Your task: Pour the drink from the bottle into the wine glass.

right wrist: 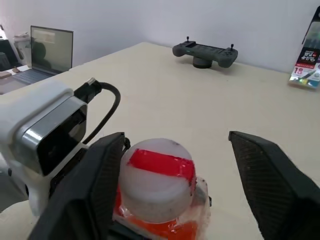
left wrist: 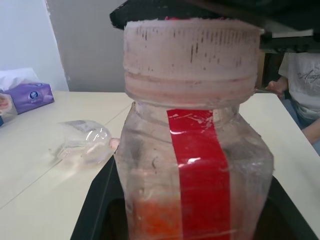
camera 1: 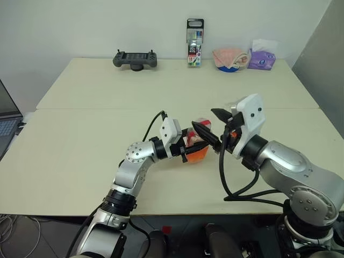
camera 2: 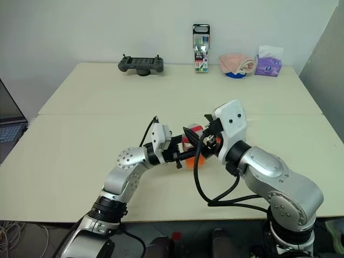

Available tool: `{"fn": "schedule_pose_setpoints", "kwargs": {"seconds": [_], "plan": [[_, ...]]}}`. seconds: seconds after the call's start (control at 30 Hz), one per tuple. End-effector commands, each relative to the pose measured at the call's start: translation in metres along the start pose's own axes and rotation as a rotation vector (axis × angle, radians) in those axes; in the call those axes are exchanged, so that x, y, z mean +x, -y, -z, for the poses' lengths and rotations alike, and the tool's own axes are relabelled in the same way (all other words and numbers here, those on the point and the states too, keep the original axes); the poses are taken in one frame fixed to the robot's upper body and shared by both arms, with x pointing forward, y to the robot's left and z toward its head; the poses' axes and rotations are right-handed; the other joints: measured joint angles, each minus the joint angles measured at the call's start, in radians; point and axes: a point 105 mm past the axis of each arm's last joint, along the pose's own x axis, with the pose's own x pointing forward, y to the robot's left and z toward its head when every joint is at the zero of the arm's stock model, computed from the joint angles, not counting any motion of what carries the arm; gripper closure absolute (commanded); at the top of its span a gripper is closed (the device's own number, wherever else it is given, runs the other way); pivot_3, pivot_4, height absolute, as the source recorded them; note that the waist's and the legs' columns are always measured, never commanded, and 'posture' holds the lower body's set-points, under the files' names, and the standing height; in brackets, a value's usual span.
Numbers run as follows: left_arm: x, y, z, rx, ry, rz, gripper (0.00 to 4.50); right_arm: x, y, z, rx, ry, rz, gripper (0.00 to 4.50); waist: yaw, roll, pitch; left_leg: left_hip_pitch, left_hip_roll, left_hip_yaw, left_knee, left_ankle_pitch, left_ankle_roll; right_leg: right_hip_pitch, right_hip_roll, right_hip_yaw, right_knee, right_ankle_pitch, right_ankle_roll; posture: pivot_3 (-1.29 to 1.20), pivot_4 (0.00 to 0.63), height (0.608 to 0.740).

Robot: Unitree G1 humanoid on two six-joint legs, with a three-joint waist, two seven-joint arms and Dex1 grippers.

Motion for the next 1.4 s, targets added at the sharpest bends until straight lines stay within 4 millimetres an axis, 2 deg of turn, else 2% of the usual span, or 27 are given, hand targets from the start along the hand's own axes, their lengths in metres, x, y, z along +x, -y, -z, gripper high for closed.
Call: {"fn": "schedule_pose_setpoints", "kwargs": {"seconds": [0.03,0.33,0.47,0.5,0.57,0.67,0.73,0.77,0.8,0.83,0.9,0.97,1.07,1.23,1.4], "plan": [[0.001,-0.003,-0.019,0.066,0.056,0.001,2.81,-0.005,-0.007,-0.006,-0.018,0.027,-0.023,0.81,0.000,0.000,0.000,0.000,0.000,0.000,0.000,0.000,0.000,0.000,0.000,0.000,0.000,0.000,0.000,0.00,0.150,0.740],[0.001,-0.004,-0.021,0.074,0.051,-0.004,2.81,-0.001,-0.010,-0.005,-0.031,0.012,-0.021,0.81,-0.001,0.000,0.000,0.000,0.000,0.000,0.000,0.000,0.000,0.000,0.000,0.000,0.000,0.000,0.000,0.00,0.150,0.740],[0.001,-0.004,-0.021,0.075,0.049,-0.005,2.81,0.000,-0.007,-0.004,-0.032,0.012,0.003,1.67,-0.001,0.000,0.000,0.000,0.000,0.000,0.000,0.000,0.000,0.000,0.000,0.000,0.000,0.000,0.000,0.00,0.150,0.740],[0.001,-0.004,-0.021,0.074,0.048,-0.006,2.81,0.001,-0.007,-0.004,-0.030,0.011,0.004,2.13,-0.001,0.000,0.000,0.000,0.000,0.000,0.000,0.000,0.000,0.000,0.000,0.000,0.000,0.000,0.000,0.00,0.150,0.740],[0.001,-0.004,-0.021,0.075,0.047,-0.007,2.81,0.001,-0.005,-0.004,-0.041,0.007,0.012,2.65,-0.001,0.000,0.000,0.000,0.000,0.000,0.000,0.000,0.000,0.000,0.000,0.000,0.000,0.000,0.000,0.00,0.150,0.740],[0.001,-0.004,-0.023,0.079,0.048,-0.007,2.81,0.001,0.000,-0.005,-0.056,0.005,0.014,2.67,-0.001,0.000,0.000,0.000,0.000,0.000,0.000,0.000,0.000,0.000,0.000,0.000,0.000,0.000,0.000,0.00,0.150,0.740],[0.001,-0.003,-0.027,0.072,0.053,0.008,2.81,0.000,-0.003,-0.004,-0.072,-0.009,-0.086,2.67,-0.001,0.000,0.000,0.000,0.000,0.000,0.000,0.000,0.000,0.000,0.000,0.000,0.000,0.000,0.000,0.00,0.150,0.740],[0.001,-0.002,-0.028,0.063,0.055,0.019,2.81,-0.003,-0.011,-0.001,-0.060,-0.027,-0.194,2.67,-0.001,0.000,0.000,0.000,0.000,0.000,0.000,0.000,0.000,0.000,0.000,0.000,0.000,0.000,0.000,0.00,0.150,0.740],[0.000,0.003,-0.030,0.046,0.056,0.052,2.81,-0.017,-0.032,0.004,-0.035,-0.061,-0.435,2.67,-0.001,0.000,0.000,0.000,0.000,0.000,0.000,0.000,0.000,0.000,0.000,0.000,-0.001,0.000,0.000,0.00,0.150,0.740],[0.001,0.006,-0.030,0.034,0.056,0.075,2.81,-0.030,-0.046,0.006,-0.012,-0.083,-0.603,2.67,0.000,0.000,0.000,0.000,0.000,0.000,0.000,0.000,0.000,0.000,0.000,0.000,-0.001,0.000,0.000,0.00,0.150,0.740],[0.001,0.014,-0.031,0.013,0.050,0.120,2.82,-0.055,-0.059,0.007,-0.011,-0.124,-0.873,2.67,0.002,0.000,0.000,0.000,-0.001,0.000,0.000,0.000,0.001,0.001,0.000,-0.001,-0.002,0.000,0.000,0.00,0.150,0.740],[0.001,0.028,-0.033,-0.009,0.042,0.188,2.83,-0.035,-0.040,-0.004,-0.045,-0.078,-0.911,2.67,-0.005,0.000,0.000,0.000,-0.001,0.001,0.000,-0.001,0.002,0.001,0.000,0.000,-0.002,-0.001,0.001,0.00,0.150,0.740],[0.001,0.037,-0.033,-0.015,0.022,0.244,2.84,-0.037,-0.035,0.009,-0.153,-0.178,-1.047,2.67,-0.018,0.000,0.001,0.003,0.001,0.004,0.000,-0.001,0.002,0.002,0.001,0.001,0.000,0.000,0.000,0.00,0.150,0.740],[0.001,0.033,-0.035,-0.008,0.017,0.232,2.85,-0.034,-0.017,0.015,-0.196,-0.211,-1.095,2.67,-0.013,0.000,0.001,0.002,0.001,-0.001,0.000,0.000,0.003,0.001,0.002,-0.002,0.000,0.000,0.000,0.00,0.150,0.740],[-0.003,0.027,-0.031,-0.004,-0.001,0.186,2.85,-0.015,0.001,0.000,-0.241,-0.147,-1.011,2.67,-0.009,0.000,0.001,0.002,0.000,0.002,0.000,0.000,0.003,0.001,0.000,0.000,-0.001,0.000,0.000,0.00,0.150,0.740]]}}
